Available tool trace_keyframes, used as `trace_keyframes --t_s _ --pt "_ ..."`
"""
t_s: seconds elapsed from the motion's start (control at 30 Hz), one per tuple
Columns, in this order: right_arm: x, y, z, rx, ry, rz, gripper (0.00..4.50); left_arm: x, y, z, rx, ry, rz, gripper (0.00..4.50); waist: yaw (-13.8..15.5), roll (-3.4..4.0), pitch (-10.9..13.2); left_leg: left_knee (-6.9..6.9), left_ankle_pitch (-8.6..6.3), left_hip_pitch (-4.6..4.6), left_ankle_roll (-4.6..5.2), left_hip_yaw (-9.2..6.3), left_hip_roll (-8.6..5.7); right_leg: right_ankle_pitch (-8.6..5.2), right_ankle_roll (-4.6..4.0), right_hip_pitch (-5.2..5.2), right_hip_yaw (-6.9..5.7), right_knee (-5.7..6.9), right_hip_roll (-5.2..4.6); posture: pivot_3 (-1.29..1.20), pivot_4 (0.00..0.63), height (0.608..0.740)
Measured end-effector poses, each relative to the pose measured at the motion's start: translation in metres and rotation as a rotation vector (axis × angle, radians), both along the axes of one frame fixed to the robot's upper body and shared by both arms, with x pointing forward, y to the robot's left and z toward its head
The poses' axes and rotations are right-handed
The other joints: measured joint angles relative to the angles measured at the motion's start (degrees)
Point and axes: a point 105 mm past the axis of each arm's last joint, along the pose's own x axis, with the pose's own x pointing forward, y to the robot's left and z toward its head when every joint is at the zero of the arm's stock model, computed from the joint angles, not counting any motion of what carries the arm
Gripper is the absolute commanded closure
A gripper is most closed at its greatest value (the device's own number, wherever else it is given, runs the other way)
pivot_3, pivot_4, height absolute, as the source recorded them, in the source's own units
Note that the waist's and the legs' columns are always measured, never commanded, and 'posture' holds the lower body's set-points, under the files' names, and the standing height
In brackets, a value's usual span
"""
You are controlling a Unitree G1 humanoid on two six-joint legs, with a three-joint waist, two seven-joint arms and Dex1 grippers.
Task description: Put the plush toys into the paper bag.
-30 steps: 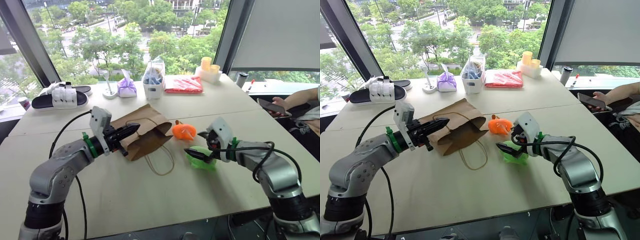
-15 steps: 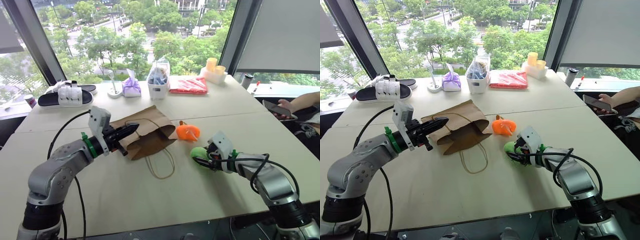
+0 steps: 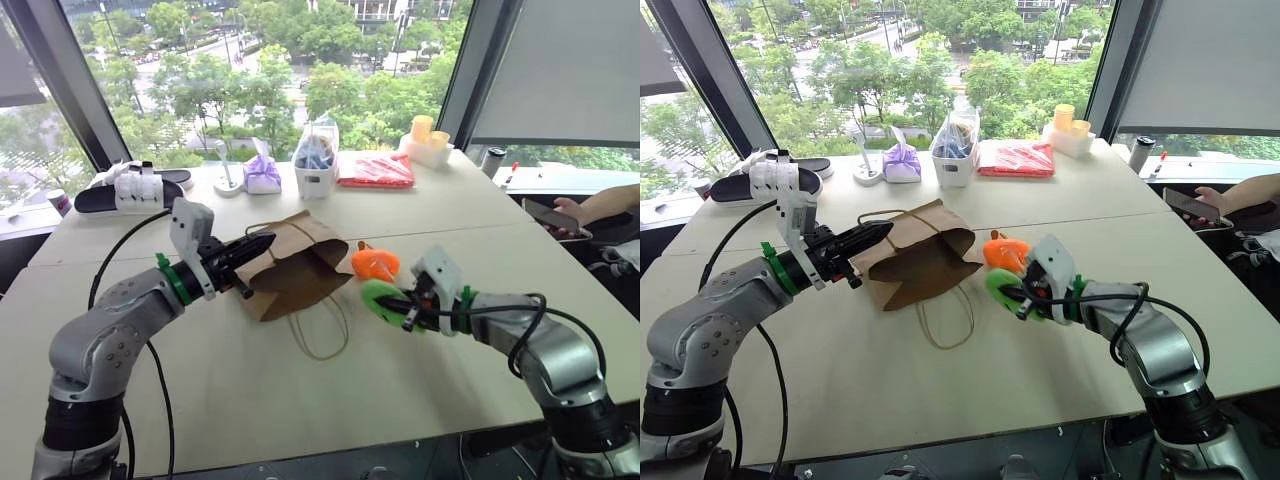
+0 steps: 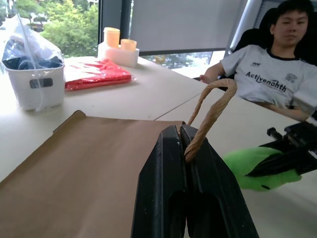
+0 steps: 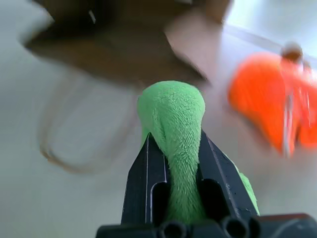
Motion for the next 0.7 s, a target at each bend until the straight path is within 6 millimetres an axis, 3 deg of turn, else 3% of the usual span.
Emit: trace_keyframes --t_s 0.2,0.37,0.57,0.7 --pt "0.004 0.067 -0.011 0.069 0.024 0.128 4.49 0.001 -0.003 0.003 -0.001 0.003 -0.013 4.50 -0.08 0.00 0.00 0.00 0.00 -0.02 -0.01 -0.01 -0.01 0.00 -0.01 -0.01 -0.01 -0.02 -0.01 0.00 0.150 0.740" --pt "0.030 0.109 -0.013 0.101 -0.025 0.125 4.49 0.001 -0.005 0.004 -0.014 0.007 -0.012 4.50 -0.09 0.00 0.00 -0.02 0.01 -0.01 -0.03 -0.02 -0.02 0.01 -0.01 -0.04 -0.01 0.01 -0.01 0.00 0.150 0.740" --pt "0.049 0.148 -0.014 0.135 -0.082 0.114 4.49 -0.006 -0.014 0.005 -0.035 0.010 -0.043 4.50 -0.19 0.00 0.00 -0.07 0.02 -0.01 -0.05 -0.04 -0.02 0.02 -0.02 -0.11 0.00 0.05 -0.01 0.00 0.150 0.740" --pt "0.057 0.158 -0.014 0.157 -0.110 0.099 4.49 -0.005 -0.012 0.005 -0.044 0.018 -0.024 4.50 -0.21 0.01 0.00 -0.09 0.02 -0.01 -0.05 -0.06 -0.02 0.02 -0.03 -0.12 0.00 0.05 0.00 0.00 0.150 0.740"
